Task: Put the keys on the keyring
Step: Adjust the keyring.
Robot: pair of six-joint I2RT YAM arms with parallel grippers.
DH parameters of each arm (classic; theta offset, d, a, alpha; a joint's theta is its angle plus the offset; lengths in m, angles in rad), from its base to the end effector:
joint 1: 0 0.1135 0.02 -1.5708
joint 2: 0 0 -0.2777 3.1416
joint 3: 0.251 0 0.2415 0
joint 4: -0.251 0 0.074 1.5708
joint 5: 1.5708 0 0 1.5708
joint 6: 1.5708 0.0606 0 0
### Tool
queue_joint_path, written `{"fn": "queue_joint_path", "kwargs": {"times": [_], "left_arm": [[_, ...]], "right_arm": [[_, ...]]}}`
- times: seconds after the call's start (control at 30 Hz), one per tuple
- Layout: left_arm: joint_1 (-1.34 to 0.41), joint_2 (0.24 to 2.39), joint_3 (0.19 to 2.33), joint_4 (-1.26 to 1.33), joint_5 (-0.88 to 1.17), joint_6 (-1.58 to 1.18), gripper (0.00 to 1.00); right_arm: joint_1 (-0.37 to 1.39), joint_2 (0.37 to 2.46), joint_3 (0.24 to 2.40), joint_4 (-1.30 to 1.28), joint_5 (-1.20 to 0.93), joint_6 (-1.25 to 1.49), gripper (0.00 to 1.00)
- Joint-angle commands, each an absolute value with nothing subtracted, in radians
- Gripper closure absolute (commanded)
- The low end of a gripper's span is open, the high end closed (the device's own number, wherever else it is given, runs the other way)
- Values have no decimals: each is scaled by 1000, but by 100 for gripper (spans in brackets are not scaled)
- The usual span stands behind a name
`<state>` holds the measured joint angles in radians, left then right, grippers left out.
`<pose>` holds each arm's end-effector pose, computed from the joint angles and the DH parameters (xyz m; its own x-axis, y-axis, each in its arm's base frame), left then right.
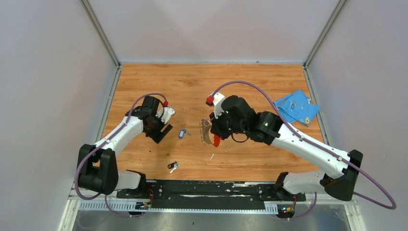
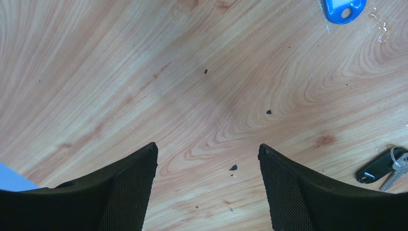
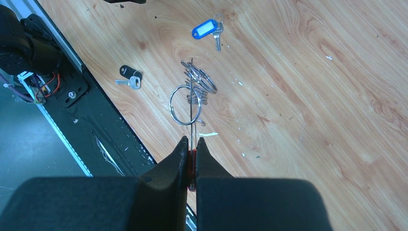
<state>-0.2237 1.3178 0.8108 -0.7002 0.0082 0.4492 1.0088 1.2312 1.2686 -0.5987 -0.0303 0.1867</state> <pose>0.2261 -0.0520 0.1954 -0.7234 0.6099 -0.3237 0.5981 0.7877 0.1475 0.1439 0.2319 0.3724 -0.4383 -0.3477 -0.8289 -0.7919 0.5857 0.1730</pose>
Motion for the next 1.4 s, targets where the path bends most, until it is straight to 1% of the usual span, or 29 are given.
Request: {"fn": "queue_joint_path", "kwargs": {"times": [0.0,0.23,0.5,0.63,0.73,0.87,1.03,1.07,1.37], "left_arm": [[-218,1329,838,-737,11,457,19],[-219,1455,812,-691,-34,475,13],[-222,1618,804,-590,-102,482,12],[-235,1646,786,-564,-104,484,12],[-236,1609,788,-571,-84,475,12],[-238,1494,831,-658,-11,458,11],[-238,1269,811,-668,96,440,2],[-237,1241,803,-660,113,426,1],[-237,1253,803,-677,96,440,0]], "right_arm": [[990,1207,1263,-598,-34,196,100],[986,1212,1247,-574,-44,204,100],[986,1178,1144,-469,-49,249,100],[986,1152,1111,-451,-43,260,100],[986,1143,1105,-451,-44,253,100],[986,1144,1114,-452,-49,245,100],[984,1156,1128,-451,-45,235,100],[983,1159,1131,-452,-48,236,100],[981,1183,1151,-456,-73,249,100]]}}
